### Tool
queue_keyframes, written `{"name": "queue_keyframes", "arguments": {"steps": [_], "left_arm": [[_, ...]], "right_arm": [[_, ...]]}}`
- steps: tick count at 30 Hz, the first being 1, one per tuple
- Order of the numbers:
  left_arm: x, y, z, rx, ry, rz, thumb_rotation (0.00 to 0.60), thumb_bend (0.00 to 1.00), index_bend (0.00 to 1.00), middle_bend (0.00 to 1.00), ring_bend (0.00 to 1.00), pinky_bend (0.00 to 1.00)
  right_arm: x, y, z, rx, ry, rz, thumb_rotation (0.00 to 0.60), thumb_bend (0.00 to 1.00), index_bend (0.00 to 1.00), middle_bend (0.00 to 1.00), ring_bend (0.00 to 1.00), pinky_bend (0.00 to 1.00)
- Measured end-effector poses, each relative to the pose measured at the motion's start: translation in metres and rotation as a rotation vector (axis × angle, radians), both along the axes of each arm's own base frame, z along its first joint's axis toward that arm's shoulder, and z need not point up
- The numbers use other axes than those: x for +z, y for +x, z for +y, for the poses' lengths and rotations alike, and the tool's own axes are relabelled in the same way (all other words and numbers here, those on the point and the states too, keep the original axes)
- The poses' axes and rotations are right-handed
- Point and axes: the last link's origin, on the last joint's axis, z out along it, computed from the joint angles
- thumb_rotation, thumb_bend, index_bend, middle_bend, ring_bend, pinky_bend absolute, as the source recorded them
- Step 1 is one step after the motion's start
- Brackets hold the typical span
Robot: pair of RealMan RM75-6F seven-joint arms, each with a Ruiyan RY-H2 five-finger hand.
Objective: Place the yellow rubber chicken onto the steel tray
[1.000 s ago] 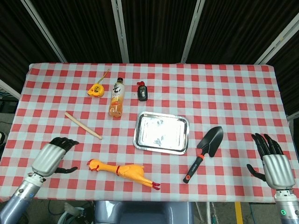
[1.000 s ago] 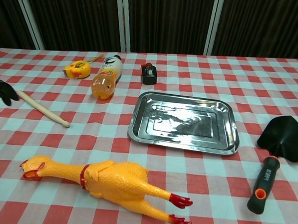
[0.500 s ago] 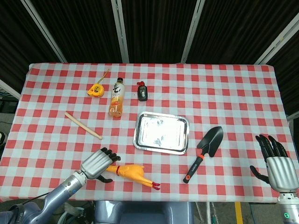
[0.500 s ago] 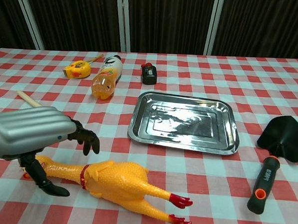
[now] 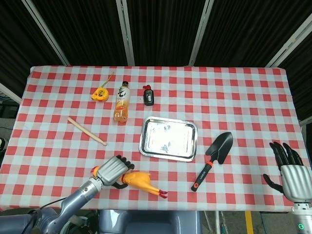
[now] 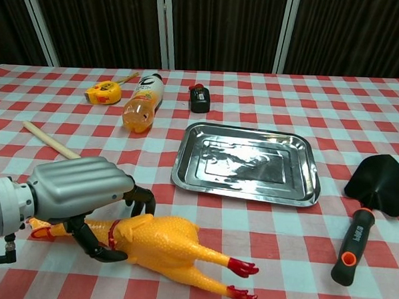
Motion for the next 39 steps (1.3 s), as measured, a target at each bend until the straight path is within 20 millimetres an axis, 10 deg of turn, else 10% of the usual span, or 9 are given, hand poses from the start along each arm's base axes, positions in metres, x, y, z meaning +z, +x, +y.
{"name": "queue_keyframes", "arguments": {"steps": [22,39], "left_arm": [[0.013,0.007,0.002,-0.041,0.019,-0.202,0.600,0.65,0.56,0.63,0.55,0.57],[0.085,0.063,0.087,-0.103,0.064,-0.104,0.600,0.81,0.61,0.71,0.62,0.65]], "right_arm": [[0.003,0.007,-0.003,0.021,0.033,-0.031,0.600,0.26,0.00,0.10,0.03,0.14],[0.000,0.084,-0.051,0.233,0.279,-0.316,0.600,0.26,0.00,0.10,0.03,0.11]]}}
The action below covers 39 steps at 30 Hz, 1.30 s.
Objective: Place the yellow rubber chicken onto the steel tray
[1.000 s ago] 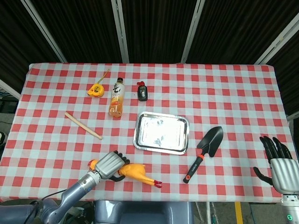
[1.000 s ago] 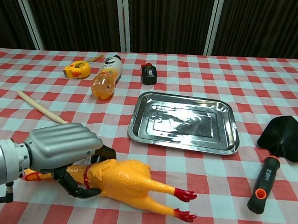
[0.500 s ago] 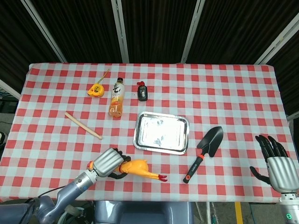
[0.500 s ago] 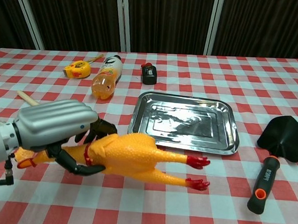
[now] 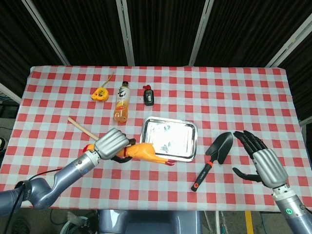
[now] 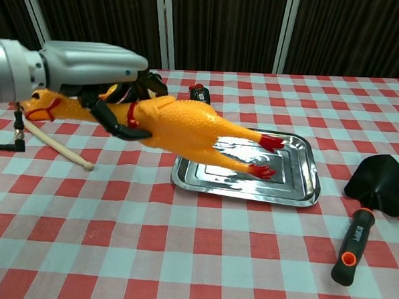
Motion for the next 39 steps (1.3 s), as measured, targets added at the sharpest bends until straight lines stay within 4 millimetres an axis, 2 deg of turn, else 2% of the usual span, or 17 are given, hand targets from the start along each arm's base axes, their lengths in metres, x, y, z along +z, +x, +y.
{"name": "queue_keyframes", "arguments": {"steps": [6,12,21,26,33,39], "left_arm": [[0.009,0.038,0.024,-0.030,0.000,0.038,0.600,0.81,0.61,0.71,0.63,0.66],[0.013,0.072,0.040,-0.019,-0.027,0.038,0.600,0.81,0.61,0.71,0.62,0.66],[0.006,0.117,0.046,-0.050,-0.042,0.049,0.600,0.81,0.61,0.71,0.63,0.66],[0.000,0.133,0.046,-0.054,-0.031,0.059,0.600,0.81,0.60,0.71,0.63,0.67],[-0.016,0.153,0.043,-0.038,-0.013,0.065,0.600,0.80,0.60,0.71,0.63,0.69],[-0.028,0.161,0.037,-0.042,0.019,0.079,0.600,0.79,0.60,0.71,0.63,0.69]], "right_arm": [[-0.014,0.018,-0.017,-0.035,0.151,-0.074,0.600,0.26,0.00,0.10,0.03,0.10],[-0.026,0.041,-0.040,-0.048,0.272,-0.177,0.600,0.26,0.00,0.10,0.05,0.10],[-0.042,0.062,-0.063,-0.079,0.339,-0.234,0.600,0.27,0.00,0.10,0.09,0.10],[-0.047,0.070,-0.073,-0.104,0.331,-0.230,0.600,0.27,0.03,0.12,0.15,0.10],[-0.053,0.076,-0.083,-0.153,0.277,-0.188,0.600,0.27,0.05,0.12,0.15,0.12],[-0.059,0.080,-0.087,-0.192,0.247,-0.156,0.600,0.27,0.08,0.14,0.16,0.12]]}}
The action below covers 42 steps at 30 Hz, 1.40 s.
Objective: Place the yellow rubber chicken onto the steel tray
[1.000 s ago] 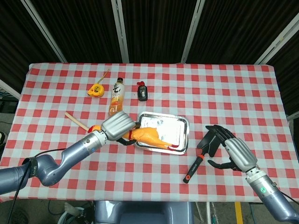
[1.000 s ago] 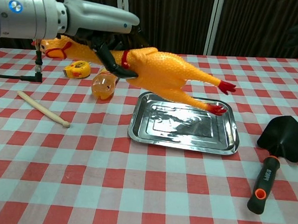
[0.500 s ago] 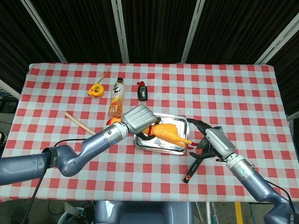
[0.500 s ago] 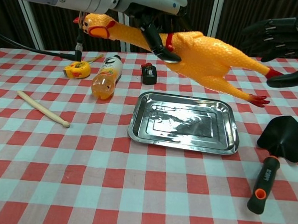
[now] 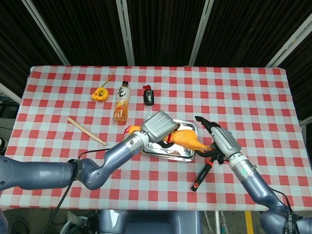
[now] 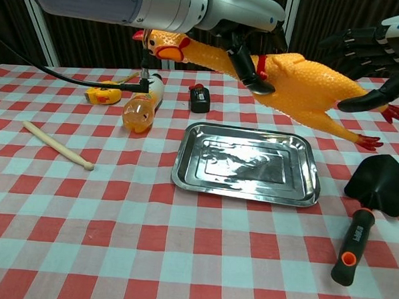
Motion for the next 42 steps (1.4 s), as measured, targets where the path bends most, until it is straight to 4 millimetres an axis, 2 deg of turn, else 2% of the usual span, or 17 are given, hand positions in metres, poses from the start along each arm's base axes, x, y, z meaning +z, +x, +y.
{"name": "queue_keyframes", "arguments": {"steps": [9,16,37,39,42], "left_arm": [[-0.008,0.008,-0.007,0.006,0.021,-0.011,0.600,0.78,0.60,0.71,0.63,0.69],[-0.011,0.013,-0.010,0.003,0.022,-0.010,0.600,0.77,0.60,0.71,0.63,0.69],[-0.024,0.012,-0.009,0.003,0.033,0.006,0.600,0.76,0.58,0.70,0.63,0.69],[-0.026,0.012,-0.010,-0.001,0.032,0.009,0.600,0.75,0.58,0.70,0.63,0.69],[-0.030,0.011,-0.012,-0.008,0.028,0.015,0.600,0.75,0.58,0.70,0.63,0.69]], "right_arm": [[-0.015,0.003,-0.003,-0.027,0.005,0.032,0.600,0.27,0.13,0.16,0.19,0.14],[-0.020,0.000,-0.006,-0.052,0.008,0.046,0.600,0.26,0.21,0.21,0.22,0.16],[-0.026,-0.002,-0.002,-0.057,0.056,0.055,0.600,0.27,0.22,0.22,0.24,0.17],[-0.027,-0.001,-0.002,-0.057,0.060,0.054,0.600,0.28,0.23,0.22,0.24,0.17],[-0.028,0.000,-0.004,-0.060,0.060,0.055,0.600,0.36,0.27,0.24,0.26,0.20]]}}
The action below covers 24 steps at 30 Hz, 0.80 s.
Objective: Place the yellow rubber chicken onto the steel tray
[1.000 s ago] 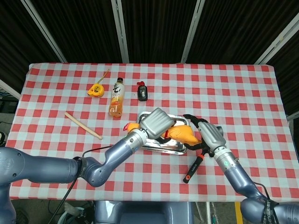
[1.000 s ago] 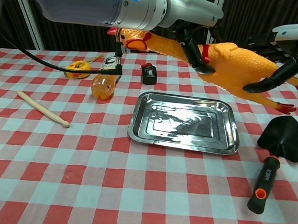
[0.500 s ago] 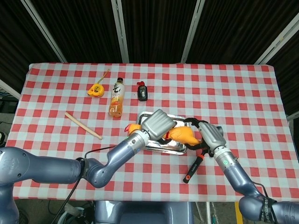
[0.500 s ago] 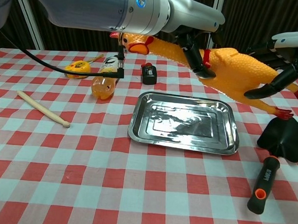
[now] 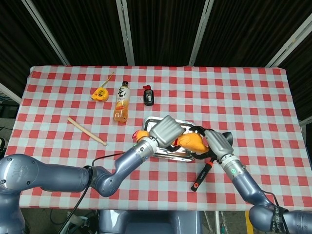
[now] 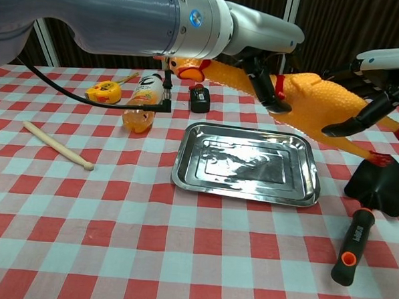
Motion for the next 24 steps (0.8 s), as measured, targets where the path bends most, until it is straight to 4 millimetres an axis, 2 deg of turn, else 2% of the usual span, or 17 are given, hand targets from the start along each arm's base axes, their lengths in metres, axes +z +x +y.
{"name": "queue_keyframes", "arguments": {"steps": [5,10,13,24], "left_arm": [[-0.002,-0.002,-0.001,-0.001,-0.006,0.001,0.600,0.75,0.58,0.70,0.63,0.69],[-0.002,-0.003,-0.001,0.000,-0.006,0.003,0.600,0.75,0.58,0.70,0.63,0.69],[-0.002,-0.004,-0.001,0.002,-0.010,0.001,0.600,0.74,0.58,0.70,0.63,0.69],[0.001,-0.009,-0.001,-0.005,-0.007,0.006,0.600,0.72,0.58,0.70,0.63,0.69]], "right_arm": [[-0.001,-0.001,-0.004,-0.015,-0.012,0.001,0.600,0.57,0.45,0.36,0.38,0.33],[-0.001,-0.004,-0.006,-0.028,-0.027,0.002,0.600,0.67,0.59,0.47,0.49,0.47],[-0.002,-0.006,-0.007,-0.033,-0.030,0.009,0.600,0.70,0.67,0.52,0.55,0.57],[-0.004,-0.009,-0.011,-0.038,-0.052,0.024,0.600,0.70,0.87,0.72,0.74,0.74]]}}
